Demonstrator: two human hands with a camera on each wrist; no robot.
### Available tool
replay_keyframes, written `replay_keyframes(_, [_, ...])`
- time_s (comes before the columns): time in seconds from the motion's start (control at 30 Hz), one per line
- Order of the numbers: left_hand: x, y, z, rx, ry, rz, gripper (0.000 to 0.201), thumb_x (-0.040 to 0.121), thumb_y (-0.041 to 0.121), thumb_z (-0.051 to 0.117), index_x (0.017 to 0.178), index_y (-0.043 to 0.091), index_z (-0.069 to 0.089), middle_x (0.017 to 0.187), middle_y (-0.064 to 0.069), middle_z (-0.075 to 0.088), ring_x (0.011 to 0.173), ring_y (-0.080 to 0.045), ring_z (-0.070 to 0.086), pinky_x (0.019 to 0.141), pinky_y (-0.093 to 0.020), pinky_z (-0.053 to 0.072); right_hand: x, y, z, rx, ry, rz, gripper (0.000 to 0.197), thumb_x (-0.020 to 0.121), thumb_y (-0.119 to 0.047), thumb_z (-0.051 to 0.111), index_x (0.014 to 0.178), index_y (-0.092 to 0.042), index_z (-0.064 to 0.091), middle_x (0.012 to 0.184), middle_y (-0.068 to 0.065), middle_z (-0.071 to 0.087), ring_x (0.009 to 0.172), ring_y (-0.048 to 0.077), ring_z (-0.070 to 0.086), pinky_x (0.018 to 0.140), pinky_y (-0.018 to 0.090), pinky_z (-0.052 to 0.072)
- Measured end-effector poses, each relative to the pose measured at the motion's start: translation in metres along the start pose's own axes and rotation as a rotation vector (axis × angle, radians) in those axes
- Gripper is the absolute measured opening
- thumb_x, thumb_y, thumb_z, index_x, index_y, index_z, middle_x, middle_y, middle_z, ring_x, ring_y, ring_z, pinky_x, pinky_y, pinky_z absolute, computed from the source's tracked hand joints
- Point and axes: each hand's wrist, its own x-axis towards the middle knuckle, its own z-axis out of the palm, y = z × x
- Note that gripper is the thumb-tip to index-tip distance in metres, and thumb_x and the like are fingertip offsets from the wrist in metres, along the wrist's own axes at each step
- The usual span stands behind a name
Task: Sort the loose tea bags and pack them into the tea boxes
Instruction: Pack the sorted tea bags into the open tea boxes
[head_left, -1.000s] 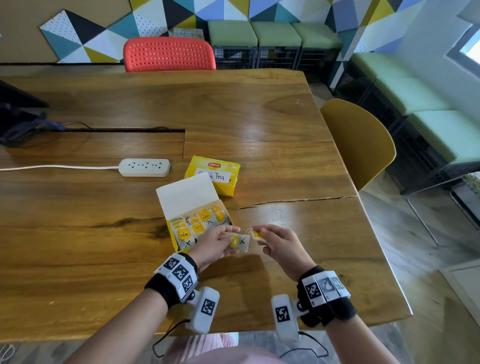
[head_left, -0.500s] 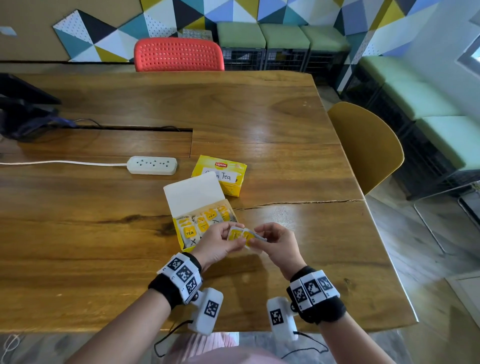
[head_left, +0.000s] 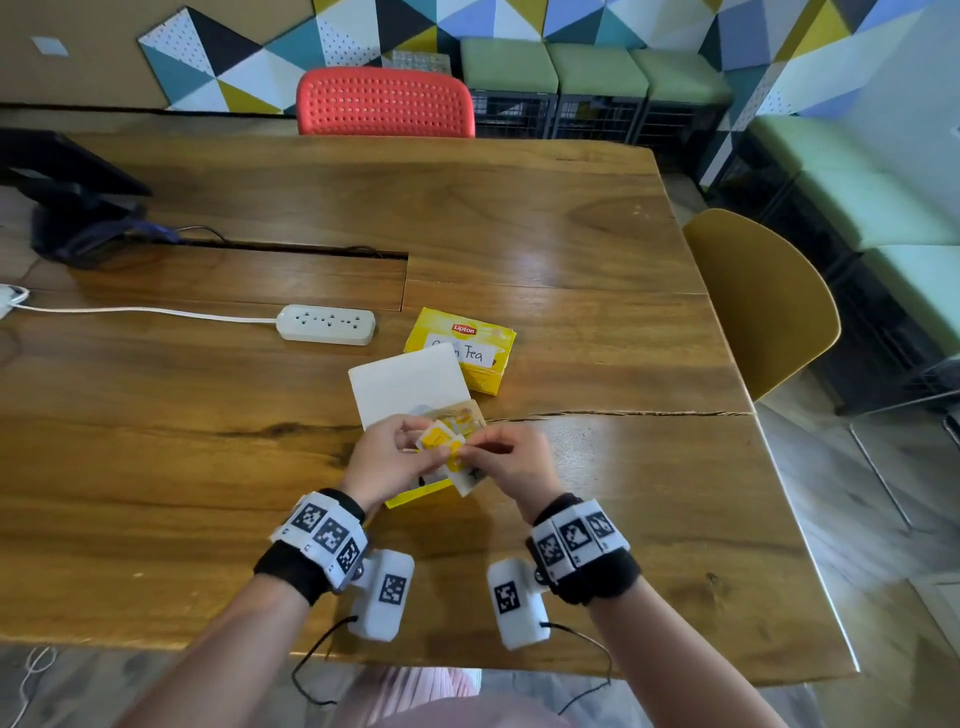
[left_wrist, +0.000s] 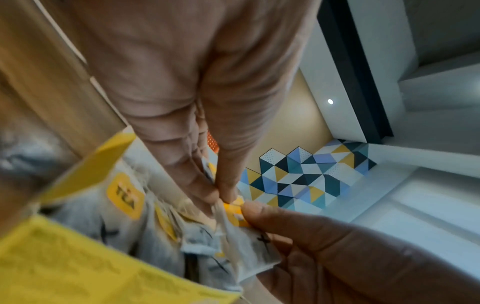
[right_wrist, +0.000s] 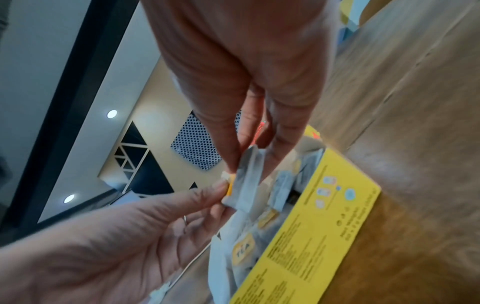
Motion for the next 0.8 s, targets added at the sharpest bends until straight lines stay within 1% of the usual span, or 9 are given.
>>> replay_keyframes(0.1, [0.009, -0.002, -0.019, 0.111, 0.096, -0.006, 0.037, 0.073, 0.014, 0.082, 0.104, 0.013, 0.061, 0.096, -0.009, 0.071, 0.085, -0.021, 0.069, 0.075, -0.039, 0.058, 0.011, -0.010, 0.024, -0.094, 0.022, 0.019, 0.016, 0.067, -0.020, 0.082, 0.060, -0.027, 0.068, 0.069, -0.006, 0.070, 0.075, 0.015, 0.069, 0.073, 0.034, 0.058])
replay_keyframes(0.2, [0.016, -0.002, -0.029, 0.233, 0.176, 0.010, 0.044, 0.072, 0.018, 0.083, 0.108, 0.012, 0.059, 0.094, -0.007, 0.069, 0.084, -0.020, 0.067, 0.074, -0.033, 0.055, 0.016, -0.018, 0.040, -0.229, 0.009, 0.005, 0.007, 0.073, -0.021, 0.077, 0.069, -0.019, 0.072, 0.072, -0.004, 0.070, 0.076, 0.011, 0.065, 0.071, 0.022, 0.049])
replay_keyframes(0.33, [0.019, -0.003, -0.030, 0.316, 0.171, 0.063, 0.046, 0.072, 0.012, 0.083, 0.111, 0.007, 0.059, 0.098, -0.004, 0.066, 0.079, -0.013, 0.065, 0.067, -0.014, 0.049, 0.016, -0.020, 0.048, -0.356, -0.005, 0.029, 0.022, 0.077, -0.022, 0.072, 0.057, -0.026, 0.063, 0.072, -0.004, 0.070, 0.073, 0.009, 0.060, 0.057, 0.013, 0.035])
replay_keyframes(0.4, [0.017, -0.003, -0.030, 0.395, 0.166, 0.147, 0.042, 0.073, 0.009, 0.081, 0.110, 0.008, 0.061, 0.102, -0.002, 0.065, 0.082, -0.010, 0.065, 0.069, -0.008, 0.047, 0.019, -0.018, 0.049, -0.383, 0.003, 0.071, 0.014, 0.078, -0.022, 0.071, 0.064, -0.022, 0.069, 0.075, -0.006, 0.071, 0.076, 0.007, 0.058, 0.060, 0.016, 0.033])
replay_keyframes(0.47, [0.015, -0.004, -0.031, 0.507, 0.148, 0.223, 0.035, 0.075, 0.010, 0.080, 0.108, 0.012, 0.066, 0.106, -0.002, 0.065, 0.091, -0.011, 0.066, 0.080, -0.018, 0.053, 0.020, -0.017, 0.048, -0.431, -0.009, 0.078, 0.009, 0.080, -0.020, 0.070, 0.071, -0.018, 0.074, 0.081, -0.004, 0.073, 0.080, 0.008, 0.060, 0.069, 0.017, 0.035])
replay_keyframes(0.57, [0.013, -0.010, -0.033, 0.849, 0.056, 0.279, 0.031, 0.081, 0.027, 0.074, 0.112, 0.025, 0.068, 0.119, 0.006, 0.060, 0.110, -0.014, 0.056, 0.095, -0.036, 0.046, 0.022, -0.018, 0.048, -0.491, -0.037, 0.023, 0.011, 0.081, -0.015, 0.066, 0.075, -0.013, 0.075, 0.083, 0.001, 0.073, 0.085, 0.016, 0.065, 0.062, 0.018, 0.039])
replay_keyframes(0.63, [0.009, -0.013, -0.031, 1.108, 0.013, 0.299, 0.036, 0.086, 0.042, 0.065, 0.121, 0.035, 0.063, 0.129, 0.013, 0.054, 0.119, -0.016, 0.046, 0.097, -0.036, 0.038, 0.021, -0.020, 0.048, -0.516, -0.034, -0.043, 0.011, 0.083, -0.013, 0.065, 0.081, -0.010, 0.075, 0.086, 0.004, 0.073, 0.086, 0.020, 0.065, 0.063, 0.020, 0.043])
replay_keyframes(0.7, [0.006, -0.016, -0.030, 1.197, 0.016, 0.345, 0.039, 0.088, 0.049, 0.059, 0.125, 0.038, 0.059, 0.133, 0.013, 0.052, 0.124, -0.018, 0.044, 0.097, -0.038, 0.034, 0.022, -0.017, 0.043, -0.529, 0.011, -0.123, 0.013, 0.084, -0.012, 0.065, 0.091, -0.010, 0.075, 0.097, 0.005, 0.071, 0.093, 0.020, 0.062, 0.072, 0.021, 0.042])
replay_keyframes(0.8, [0.001, -0.017, -0.027, 1.273, 0.051, 0.438, 0.040, 0.080, 0.053, 0.067, 0.117, 0.038, 0.065, 0.124, 0.009, 0.061, 0.117, -0.021, 0.053, 0.090, -0.039, 0.042, 0.024, -0.007, 0.031, -0.671, 0.040, -0.232, 0.021, 0.085, -0.009, 0.062, 0.100, -0.017, 0.074, 0.111, 0.000, 0.063, 0.105, 0.022, 0.049, 0.081, 0.031, 0.044])
